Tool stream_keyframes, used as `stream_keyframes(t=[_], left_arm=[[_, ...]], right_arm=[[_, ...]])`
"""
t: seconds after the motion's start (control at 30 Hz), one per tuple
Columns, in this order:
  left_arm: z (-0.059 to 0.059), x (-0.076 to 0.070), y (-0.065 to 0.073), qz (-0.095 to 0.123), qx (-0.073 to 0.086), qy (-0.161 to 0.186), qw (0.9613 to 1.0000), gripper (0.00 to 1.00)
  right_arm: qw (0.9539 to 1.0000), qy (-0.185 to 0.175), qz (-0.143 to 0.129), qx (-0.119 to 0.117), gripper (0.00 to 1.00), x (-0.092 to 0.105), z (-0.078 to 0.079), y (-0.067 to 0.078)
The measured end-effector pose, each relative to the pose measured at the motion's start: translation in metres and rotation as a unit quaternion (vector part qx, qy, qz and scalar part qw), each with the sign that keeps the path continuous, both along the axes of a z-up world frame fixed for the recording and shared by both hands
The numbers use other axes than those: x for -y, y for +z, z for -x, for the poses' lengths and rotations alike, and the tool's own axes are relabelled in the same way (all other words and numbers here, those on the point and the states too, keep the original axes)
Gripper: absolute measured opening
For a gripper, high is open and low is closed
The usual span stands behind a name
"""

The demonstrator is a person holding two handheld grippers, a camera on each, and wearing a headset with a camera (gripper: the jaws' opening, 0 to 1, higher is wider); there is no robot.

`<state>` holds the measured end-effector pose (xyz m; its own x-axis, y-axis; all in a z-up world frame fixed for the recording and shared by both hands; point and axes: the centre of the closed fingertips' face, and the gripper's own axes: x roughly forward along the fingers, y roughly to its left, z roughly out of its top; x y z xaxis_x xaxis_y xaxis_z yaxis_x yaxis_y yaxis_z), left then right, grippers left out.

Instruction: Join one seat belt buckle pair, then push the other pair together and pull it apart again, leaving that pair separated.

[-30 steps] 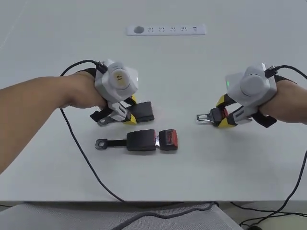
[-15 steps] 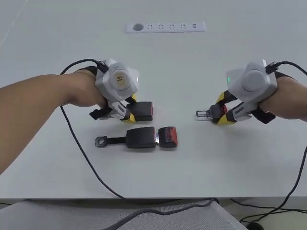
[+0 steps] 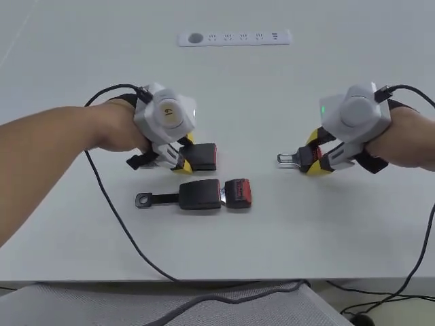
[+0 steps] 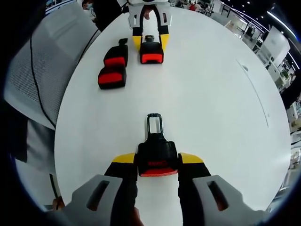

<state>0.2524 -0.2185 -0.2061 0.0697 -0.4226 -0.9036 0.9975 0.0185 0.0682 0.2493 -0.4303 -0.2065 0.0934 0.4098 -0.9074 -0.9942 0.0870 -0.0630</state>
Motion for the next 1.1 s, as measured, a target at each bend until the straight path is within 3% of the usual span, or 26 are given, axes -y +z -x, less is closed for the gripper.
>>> stream_keyframes(t=[0.33,1.1], left_arm=[[-0.003,-0.002,-0.002,0.002,0.001,0.006,1.0,0.33],[0.0,0.0,-0.001,0.0,0.0,0.005,1.0,0.33]], right_arm=[[1.0,-0.001,0.002,0.004,0.31,-0.007,-0.004,0.0],[0.9997,0.012,-0.021,0.009,0.31,-0.064,-0.006,0.001]])
